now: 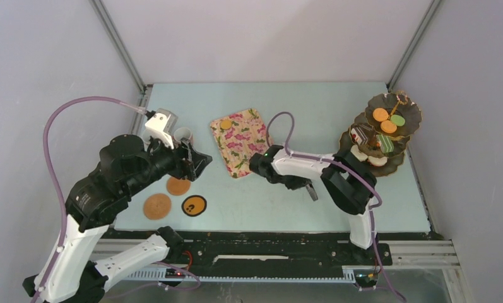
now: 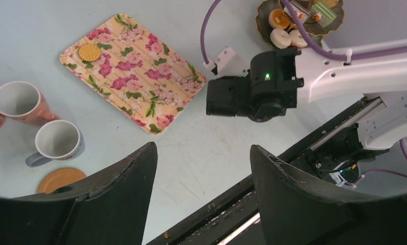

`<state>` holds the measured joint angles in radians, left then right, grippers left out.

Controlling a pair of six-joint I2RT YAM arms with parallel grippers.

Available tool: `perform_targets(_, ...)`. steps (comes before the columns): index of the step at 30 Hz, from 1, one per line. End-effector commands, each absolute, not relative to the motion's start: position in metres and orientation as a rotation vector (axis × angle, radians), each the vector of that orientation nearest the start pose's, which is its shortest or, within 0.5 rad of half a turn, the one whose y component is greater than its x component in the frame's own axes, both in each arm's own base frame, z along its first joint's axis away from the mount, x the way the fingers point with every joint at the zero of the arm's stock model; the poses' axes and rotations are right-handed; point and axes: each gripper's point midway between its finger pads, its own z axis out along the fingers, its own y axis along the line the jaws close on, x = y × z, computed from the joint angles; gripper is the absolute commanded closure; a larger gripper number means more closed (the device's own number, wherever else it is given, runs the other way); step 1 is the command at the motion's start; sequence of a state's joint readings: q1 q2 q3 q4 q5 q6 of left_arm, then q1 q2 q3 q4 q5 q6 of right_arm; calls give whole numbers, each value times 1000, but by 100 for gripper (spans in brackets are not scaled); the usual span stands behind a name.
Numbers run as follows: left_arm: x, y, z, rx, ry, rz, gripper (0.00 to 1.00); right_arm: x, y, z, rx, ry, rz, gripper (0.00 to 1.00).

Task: Serve the afternoon tea
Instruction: Place the clamp at the center of the board.

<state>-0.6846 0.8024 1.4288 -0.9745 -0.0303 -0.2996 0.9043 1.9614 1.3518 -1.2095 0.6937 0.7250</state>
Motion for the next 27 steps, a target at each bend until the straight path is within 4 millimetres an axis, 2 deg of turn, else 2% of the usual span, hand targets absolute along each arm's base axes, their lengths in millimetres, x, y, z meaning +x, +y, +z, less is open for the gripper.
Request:
perform_targets(1, 167, -133, 384, 299, 1911, -595, 26, 256, 166, 75, -637, 2482, -1001, 88)
perform_targets(6, 168, -131, 383, 301, 1913, -579, 26, 252, 200, 59, -810, 2517, -846, 70)
perform_targets(9, 169, -132, 383, 307, 1918, -575, 26, 244, 223, 61, -935, 2503, -711, 58)
perform_targets(10, 170, -132, 383, 310, 1919, -574, 26, 238, 232, 64, -966, 2508, -633, 48)
perform_targets(12, 171, -133, 383, 315, 1920, -571, 26, 224, 250, 73, -1004, 2556, -414, 8)
perform_targets(13, 172, -133, 383, 319, 1922, -569, 26, 217, 257, 81, -1014, 2560, -316, 1)
perform_targets(16, 173, -134, 386, 323, 1918, -567, 26, 198, 267, 108, -1001, 2566, -24, 0)
perform_targets(18, 173, -134, 387, 321, 1917, -570, 26, 193, 262, 128, -939, 2546, 184, 0)
perform_targets(19, 174, -134, 386, 318, 1919, -570, 26, 192, 255, 129, -914, 2543, 247, 0)
perform_targets(20, 174, -135, 386, 316, 1921, -574, 26, 189, 242, 119, -914, 2563, 270, 0)
perform_targets(23, 174, -137, 382, 305, 1929, -588, 26, 203, 204, 101, -814, 2606, 242, 0)
perform_targets(25, 174, -139, 380, 295, 1932, -605, 26, 212, 197, 91, -721, 2627, 344, 0)
perform_targets(27, 174, -143, 378, 293, 1940, -622, 26, 224, 205, 89, -670, 2586, 442, 0)
